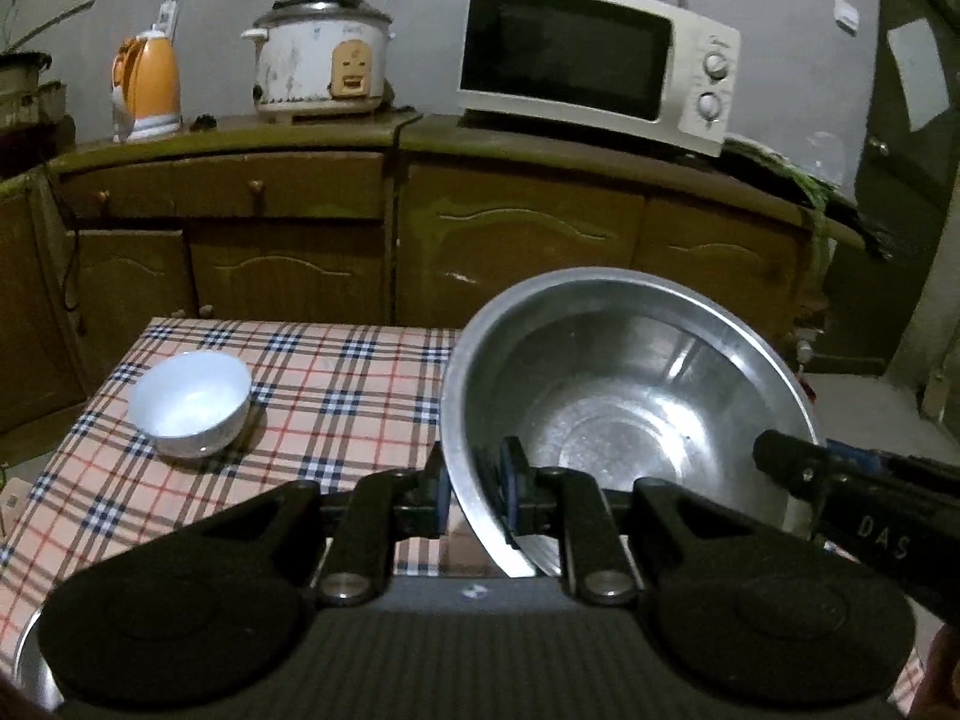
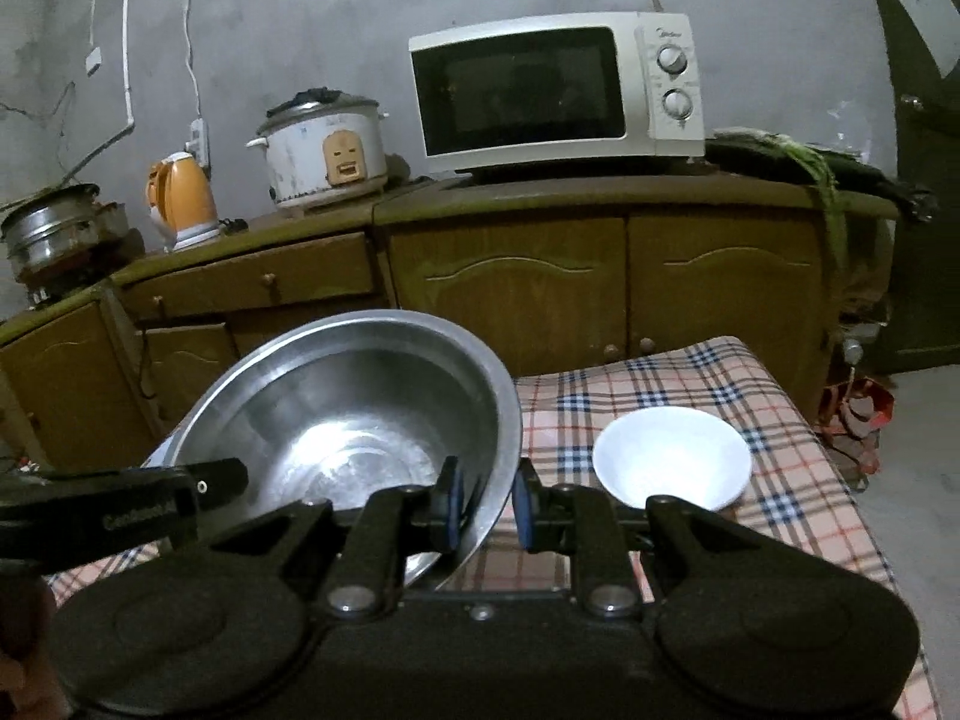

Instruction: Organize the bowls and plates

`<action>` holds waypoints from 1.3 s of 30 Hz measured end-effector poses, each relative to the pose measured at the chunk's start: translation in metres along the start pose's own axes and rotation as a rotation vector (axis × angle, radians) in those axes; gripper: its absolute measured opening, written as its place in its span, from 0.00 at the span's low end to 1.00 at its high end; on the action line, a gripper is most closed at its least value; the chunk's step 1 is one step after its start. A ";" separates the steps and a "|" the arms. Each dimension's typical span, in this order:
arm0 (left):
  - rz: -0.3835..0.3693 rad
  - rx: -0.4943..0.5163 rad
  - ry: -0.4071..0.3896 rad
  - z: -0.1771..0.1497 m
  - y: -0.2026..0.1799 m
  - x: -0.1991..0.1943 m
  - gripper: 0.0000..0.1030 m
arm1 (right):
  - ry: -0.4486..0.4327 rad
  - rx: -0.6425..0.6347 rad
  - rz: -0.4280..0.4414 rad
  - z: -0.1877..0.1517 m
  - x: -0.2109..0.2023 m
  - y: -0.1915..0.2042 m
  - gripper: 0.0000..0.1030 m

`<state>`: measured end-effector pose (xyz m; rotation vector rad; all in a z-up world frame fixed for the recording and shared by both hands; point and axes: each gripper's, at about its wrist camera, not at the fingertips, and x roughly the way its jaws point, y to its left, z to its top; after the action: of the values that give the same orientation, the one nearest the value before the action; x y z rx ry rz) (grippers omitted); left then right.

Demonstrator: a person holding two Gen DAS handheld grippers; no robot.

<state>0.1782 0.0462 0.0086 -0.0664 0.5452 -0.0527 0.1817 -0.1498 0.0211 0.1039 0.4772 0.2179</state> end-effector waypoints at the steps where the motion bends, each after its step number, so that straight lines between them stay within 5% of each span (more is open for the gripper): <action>1: -0.001 0.006 -0.003 -0.004 -0.003 -0.004 0.17 | -0.001 0.006 0.000 -0.004 -0.007 -0.002 0.23; 13: -0.039 0.031 0.059 -0.070 -0.024 -0.023 0.18 | 0.042 -0.001 -0.065 -0.068 -0.051 -0.020 0.23; 26: -0.065 0.054 0.178 -0.132 -0.030 0.018 0.19 | 0.171 0.030 -0.126 -0.142 -0.026 -0.045 0.23; 39: -0.066 0.044 0.220 -0.151 -0.030 0.033 0.19 | 0.212 0.033 -0.145 -0.161 -0.009 -0.053 0.23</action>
<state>0.1268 0.0063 -0.1346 -0.0358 0.7612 -0.1379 0.1083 -0.1958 -0.1251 0.0781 0.6963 0.0790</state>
